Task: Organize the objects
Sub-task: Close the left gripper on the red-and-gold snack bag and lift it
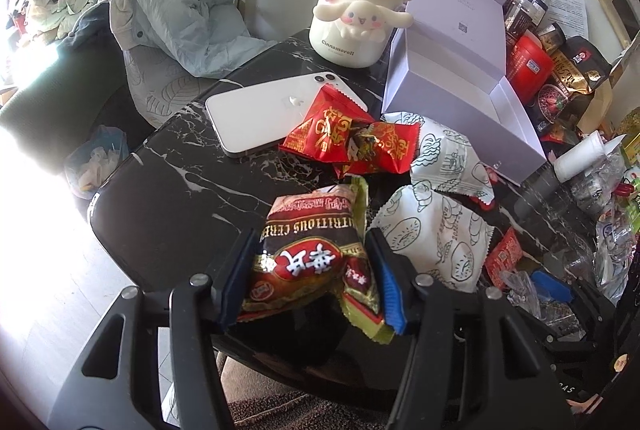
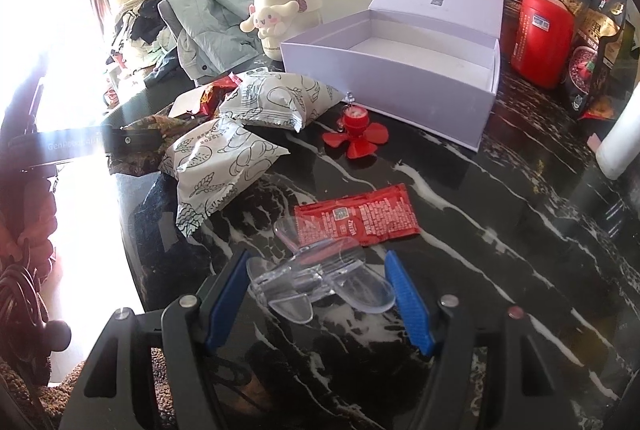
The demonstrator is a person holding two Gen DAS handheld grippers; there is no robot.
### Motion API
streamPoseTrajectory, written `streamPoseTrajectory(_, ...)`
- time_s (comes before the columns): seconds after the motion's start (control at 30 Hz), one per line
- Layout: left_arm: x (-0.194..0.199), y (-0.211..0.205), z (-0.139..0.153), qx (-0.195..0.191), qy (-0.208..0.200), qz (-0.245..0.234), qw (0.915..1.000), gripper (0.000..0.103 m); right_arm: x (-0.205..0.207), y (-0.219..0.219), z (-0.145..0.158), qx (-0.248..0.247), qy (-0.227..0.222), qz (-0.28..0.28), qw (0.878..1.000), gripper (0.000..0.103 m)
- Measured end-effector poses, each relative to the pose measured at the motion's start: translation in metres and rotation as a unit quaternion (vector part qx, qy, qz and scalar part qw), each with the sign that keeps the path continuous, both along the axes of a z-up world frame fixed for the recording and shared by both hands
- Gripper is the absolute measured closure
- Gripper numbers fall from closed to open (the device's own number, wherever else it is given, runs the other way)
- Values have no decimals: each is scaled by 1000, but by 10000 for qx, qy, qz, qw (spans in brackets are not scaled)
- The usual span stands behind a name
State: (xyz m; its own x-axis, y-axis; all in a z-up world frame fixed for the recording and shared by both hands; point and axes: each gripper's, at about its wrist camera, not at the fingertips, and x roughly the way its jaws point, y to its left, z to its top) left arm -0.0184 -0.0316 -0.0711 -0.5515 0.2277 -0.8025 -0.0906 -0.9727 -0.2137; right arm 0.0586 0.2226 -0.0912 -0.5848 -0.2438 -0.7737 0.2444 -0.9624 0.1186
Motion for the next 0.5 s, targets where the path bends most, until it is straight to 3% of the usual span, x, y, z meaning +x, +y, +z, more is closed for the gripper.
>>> streamPoseTrajectory(0.5, -4, 1, -19, -30, -211, -68, 9997, 50, 2, -12, -13, 187, -210, 308, 9991, 32)
